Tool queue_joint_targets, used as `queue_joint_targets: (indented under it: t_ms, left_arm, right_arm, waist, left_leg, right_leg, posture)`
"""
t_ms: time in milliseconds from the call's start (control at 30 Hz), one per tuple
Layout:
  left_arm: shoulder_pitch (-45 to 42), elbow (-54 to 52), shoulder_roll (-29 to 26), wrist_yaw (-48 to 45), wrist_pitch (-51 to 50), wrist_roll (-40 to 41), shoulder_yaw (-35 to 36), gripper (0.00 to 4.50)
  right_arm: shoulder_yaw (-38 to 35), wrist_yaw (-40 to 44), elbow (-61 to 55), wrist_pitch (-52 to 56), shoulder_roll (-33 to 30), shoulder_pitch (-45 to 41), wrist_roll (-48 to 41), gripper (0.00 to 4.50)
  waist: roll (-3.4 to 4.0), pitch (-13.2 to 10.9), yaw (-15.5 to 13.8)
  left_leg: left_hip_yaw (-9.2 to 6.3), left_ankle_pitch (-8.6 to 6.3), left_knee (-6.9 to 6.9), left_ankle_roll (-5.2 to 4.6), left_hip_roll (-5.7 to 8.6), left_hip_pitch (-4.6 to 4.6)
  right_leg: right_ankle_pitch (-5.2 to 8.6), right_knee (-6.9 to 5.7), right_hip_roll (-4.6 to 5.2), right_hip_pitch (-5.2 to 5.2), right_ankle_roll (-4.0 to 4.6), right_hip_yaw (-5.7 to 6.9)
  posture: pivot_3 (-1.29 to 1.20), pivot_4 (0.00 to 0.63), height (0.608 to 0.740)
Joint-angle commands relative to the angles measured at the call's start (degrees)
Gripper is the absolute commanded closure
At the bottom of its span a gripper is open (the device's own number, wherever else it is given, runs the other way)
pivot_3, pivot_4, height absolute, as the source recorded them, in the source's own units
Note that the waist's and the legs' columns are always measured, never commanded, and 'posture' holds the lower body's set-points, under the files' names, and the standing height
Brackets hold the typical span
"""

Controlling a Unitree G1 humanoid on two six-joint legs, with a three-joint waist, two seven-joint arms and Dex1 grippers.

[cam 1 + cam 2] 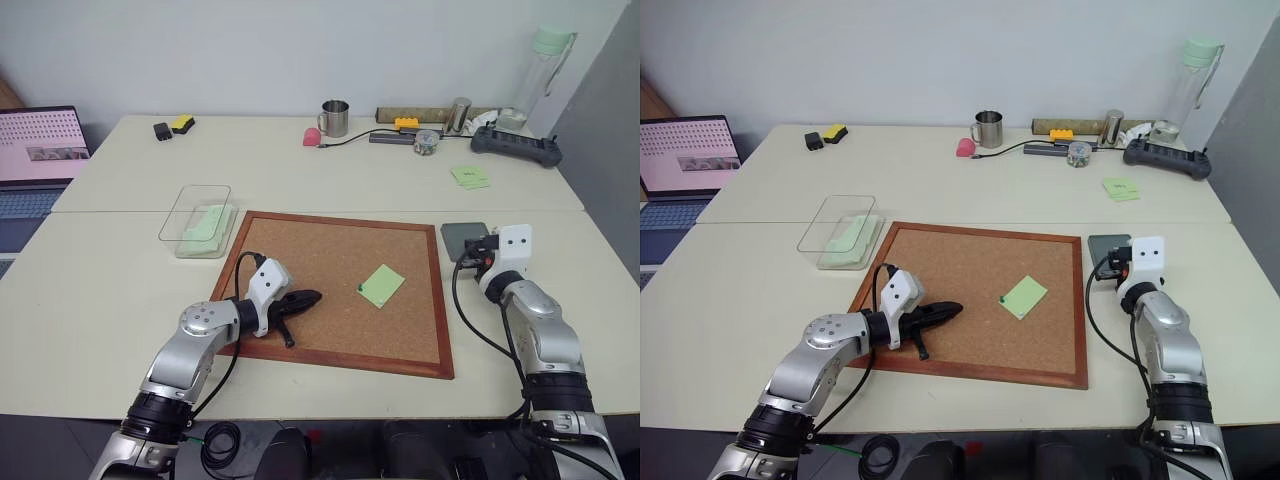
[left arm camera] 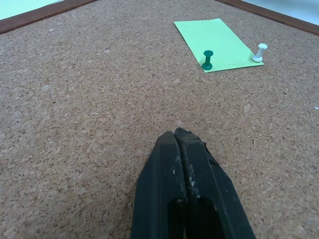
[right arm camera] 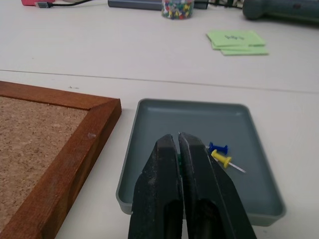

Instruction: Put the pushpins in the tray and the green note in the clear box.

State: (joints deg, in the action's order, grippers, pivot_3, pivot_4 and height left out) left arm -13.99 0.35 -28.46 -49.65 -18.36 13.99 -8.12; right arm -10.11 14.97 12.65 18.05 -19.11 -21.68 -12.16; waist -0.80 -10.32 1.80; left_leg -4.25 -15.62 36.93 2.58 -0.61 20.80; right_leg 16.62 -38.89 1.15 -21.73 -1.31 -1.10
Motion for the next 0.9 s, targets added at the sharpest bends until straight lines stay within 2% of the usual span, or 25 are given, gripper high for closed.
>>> queue_joint_targets:
  t_ms: [33,133,200,233,267,533,767,900]
  left_arm:
    - [1.7,2.2,-0.4,0.4,-1.9,-1.9,-1.5,4.5]
    - [1.8,2.2,-0.6,0.6,-1.8,-2.0,-1.5,4.5]
    - [2.0,2.0,-0.7,0.6,-1.8,-1.9,-1.4,4.5]
    - [2.1,1.9,-0.8,0.6,-1.9,-1.9,-1.3,4.5]
    - [2.2,1.8,-0.8,0.6,-1.9,-1.8,-1.3,4.5]
    - [2.4,1.7,-0.9,0.7,-1.8,-1.8,-1.2,4.5]
    - [2.4,1.8,-0.8,0.7,-1.6,-1.9,-1.3,4.5]
    - [2.2,2.0,-0.8,0.8,-1.3,-2.2,-1.5,4.5]
  right_arm:
    - [-2.0,0.8,3.6,-1.9,-0.4,-3.5,-1.1,4.45]
    - [-2.5,0.9,6.4,-2.7,-0.7,-4.8,-1.2,4.45]
    - [-2.6,1.0,7.2,-3.4,-0.8,-5.1,-1.0,4.04]
    - [-2.6,1.2,7.2,-3.5,-0.8,-5.1,-1.0,4.01]
    - [-2.7,1.2,7.1,-3.6,-0.8,-5.0,-1.0,3.65]
    - [-3.0,1.3,3.9,-4.1,-0.9,-3.4,-1.0,1.97]
    - [-2.1,2.2,-6.6,-3.4,-1.5,0.9,-0.9,0.52]
    - [-1.6,4.1,-12.4,-0.9,-2.1,3.2,-2.1,0.52]
  waist:
    - [0.0,0.0,0.0]
    - [0.0,0.0,0.0]
    - [0.0,0.0,0.0]
    - [0.01,0.0,0.0]
    - [0.01,0.0,0.0]
    - [0.02,0.0,0.0]
    - [0.03,0.0,0.0]
    - [0.04,0.0,0.0]
  left_leg:
    - [0.0,0.0,0.0,0.0,0.0,-0.01]
    - [0.0,0.0,0.01,0.0,0.01,-0.01]
    - [0.0,0.0,0.0,0.0,0.01,0.0]
    - [0.0,0.0,0.0,0.0,0.0,0.0]
    - [-0.01,0.0,0.0,0.0,0.0,0.0]
    - [0.0,0.0,-0.02,0.0,-0.03,0.0]
    - [-0.02,0.0,-0.03,0.0,-0.04,0.01]
    - [-0.03,0.0,-0.03,0.0,-0.04,0.01]
  right_leg:
    - [0.0,0.0,0.0,0.0,0.0,-0.01]
    - [0.0,0.0,0.0,0.01,0.0,0.01]
    - [0.0,0.0,0.0,0.01,0.0,0.0]
    - [0.0,0.0,0.0,0.01,0.0,0.01]
    - [0.0,0.0,0.0,0.01,0.0,0.02]
    - [0.0,0.0,0.0,-0.01,0.0,0.0]
    - [0.0,0.0,0.0,-0.01,-0.01,0.0]
    - [0.03,0.01,0.0,-0.01,-0.06,0.01]
  posture:
    - [0.0,0.15,0.74]
    - [0.0,0.15,0.74]
    - [0.0,0.15,0.74]
    - [0.0,0.15,0.74]
    - [0.0,0.15,0.74]
    - [0.0,0.15,0.74]
    - [0.0,0.15,0.74]
    - [0.0,0.15,0.74]
